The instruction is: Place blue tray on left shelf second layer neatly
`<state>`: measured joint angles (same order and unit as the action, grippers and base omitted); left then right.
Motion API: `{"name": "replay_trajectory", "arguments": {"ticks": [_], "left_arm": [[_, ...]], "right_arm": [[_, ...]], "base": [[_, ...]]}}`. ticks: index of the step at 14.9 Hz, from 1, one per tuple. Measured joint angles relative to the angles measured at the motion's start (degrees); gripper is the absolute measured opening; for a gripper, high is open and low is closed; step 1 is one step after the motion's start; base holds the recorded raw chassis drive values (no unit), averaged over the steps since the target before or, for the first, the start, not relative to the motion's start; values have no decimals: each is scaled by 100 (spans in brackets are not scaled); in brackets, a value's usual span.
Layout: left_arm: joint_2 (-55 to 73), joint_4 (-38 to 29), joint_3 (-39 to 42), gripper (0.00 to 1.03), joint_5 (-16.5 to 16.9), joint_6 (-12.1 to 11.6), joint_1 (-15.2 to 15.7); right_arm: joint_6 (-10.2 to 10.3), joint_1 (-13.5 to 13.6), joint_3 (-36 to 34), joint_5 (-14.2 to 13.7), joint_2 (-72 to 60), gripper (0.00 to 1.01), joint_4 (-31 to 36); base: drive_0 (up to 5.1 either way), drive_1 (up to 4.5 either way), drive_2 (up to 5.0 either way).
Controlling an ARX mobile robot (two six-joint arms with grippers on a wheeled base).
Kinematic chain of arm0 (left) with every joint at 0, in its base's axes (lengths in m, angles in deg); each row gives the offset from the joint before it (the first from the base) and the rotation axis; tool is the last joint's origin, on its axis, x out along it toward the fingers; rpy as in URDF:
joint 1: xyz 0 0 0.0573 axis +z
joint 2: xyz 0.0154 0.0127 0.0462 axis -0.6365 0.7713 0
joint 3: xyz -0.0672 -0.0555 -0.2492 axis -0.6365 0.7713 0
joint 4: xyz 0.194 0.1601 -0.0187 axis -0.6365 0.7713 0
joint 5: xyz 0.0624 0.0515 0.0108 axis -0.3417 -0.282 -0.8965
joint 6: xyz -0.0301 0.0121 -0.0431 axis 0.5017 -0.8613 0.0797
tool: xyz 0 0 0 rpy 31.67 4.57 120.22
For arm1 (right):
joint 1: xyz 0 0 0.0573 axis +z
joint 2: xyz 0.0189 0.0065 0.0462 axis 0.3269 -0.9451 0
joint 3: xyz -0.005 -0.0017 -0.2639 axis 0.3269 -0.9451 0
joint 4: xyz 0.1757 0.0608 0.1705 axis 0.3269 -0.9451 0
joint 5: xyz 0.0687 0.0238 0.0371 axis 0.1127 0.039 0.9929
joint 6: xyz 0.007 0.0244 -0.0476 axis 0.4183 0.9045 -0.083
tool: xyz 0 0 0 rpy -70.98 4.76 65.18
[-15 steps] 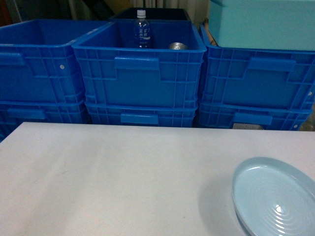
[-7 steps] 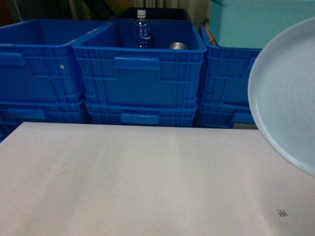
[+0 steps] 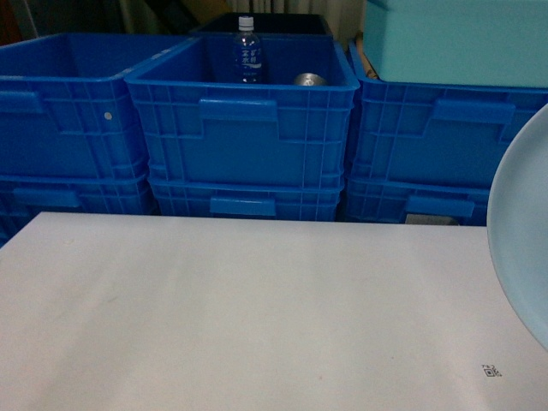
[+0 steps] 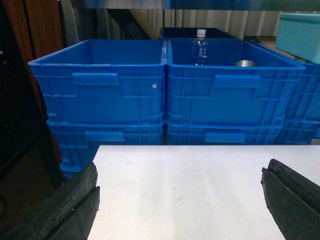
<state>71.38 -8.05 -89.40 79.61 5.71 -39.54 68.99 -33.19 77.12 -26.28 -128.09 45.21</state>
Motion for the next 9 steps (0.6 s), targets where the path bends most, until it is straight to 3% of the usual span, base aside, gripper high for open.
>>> {"name": "replay_trajectory", "arguments": {"ticks": [2,4,5,6,9], "left_arm": [[0,-2,0,98,0,0,0],[0,-2,0,98,-2,0,0],[2,-2,0,98,0,0,0],[0,-2,0,98,0,0,0],[0,0,0,98,0,0,0]], "right_arm": [[48,348,4,-302,37,2,149],[138,973,4,-868,35,2,164],[199,1432,2,-1244,35,2,146],[247,1657,2,-1458,33,2,175],[297,2015,2,-1862,-140,2,341]], "base": [[0,0,0],[0,0,0],[0,0,0],[0,0,0],[0,0,0]]}}
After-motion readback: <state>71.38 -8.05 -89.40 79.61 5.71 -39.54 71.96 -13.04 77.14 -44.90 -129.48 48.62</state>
